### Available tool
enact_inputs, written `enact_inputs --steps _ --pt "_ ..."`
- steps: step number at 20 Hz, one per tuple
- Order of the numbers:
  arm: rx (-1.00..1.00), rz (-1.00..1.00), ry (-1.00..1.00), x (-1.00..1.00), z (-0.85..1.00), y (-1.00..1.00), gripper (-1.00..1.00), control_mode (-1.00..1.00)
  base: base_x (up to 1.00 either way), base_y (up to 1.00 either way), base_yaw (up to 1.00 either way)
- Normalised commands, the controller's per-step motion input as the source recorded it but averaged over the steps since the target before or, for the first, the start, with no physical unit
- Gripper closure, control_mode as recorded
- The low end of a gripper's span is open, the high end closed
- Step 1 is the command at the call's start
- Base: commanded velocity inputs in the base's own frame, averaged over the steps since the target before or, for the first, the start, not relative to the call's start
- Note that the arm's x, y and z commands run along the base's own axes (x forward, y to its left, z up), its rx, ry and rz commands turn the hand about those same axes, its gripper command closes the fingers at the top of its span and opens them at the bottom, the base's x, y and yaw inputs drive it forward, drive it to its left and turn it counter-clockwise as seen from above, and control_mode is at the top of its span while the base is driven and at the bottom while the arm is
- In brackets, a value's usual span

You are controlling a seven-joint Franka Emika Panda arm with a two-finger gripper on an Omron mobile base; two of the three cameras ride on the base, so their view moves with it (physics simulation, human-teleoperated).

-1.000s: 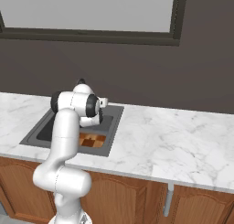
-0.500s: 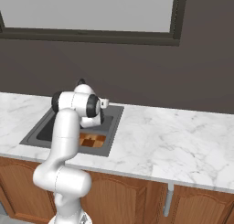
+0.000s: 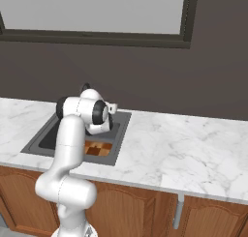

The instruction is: Turn on the sink faucet with hot water and rinse the cutting board for ten seconds, then turn off the faucet. Push the cutting board to reach the water if necessary.

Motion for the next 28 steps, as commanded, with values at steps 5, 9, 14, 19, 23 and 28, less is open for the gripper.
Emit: enact_inputs --steps 5,9,14,19,23,28 --pt "0.0 0.0 -0.05 0.0 -0.03 0.0 -1.0 -1.0 0.0 0.0 0.0" --pt "0.0 0.0 0.0 0.0 0.0 0.03 -1.0 -1.0 0.0 0.0 0.0" --pt "0.0 0.0 -0.01 0.0 -0.11 0.0 -1.0 -1.0 0.0 0.0 0.0" --pt "0.0 0.0 -0.03 0.0 -0.1 0.0 -1.0 -1.0 0.0 0.0 0.0" --pt "0.0 0.0 -0.03 0.0 -0.15 0.0 -1.0 -1.0 0.0 0.0 0.0" --pt "0.0 0.0 -0.03 0.0 -0.19 0.0 -1.0 -1.0 0.0 0.0 0.0"
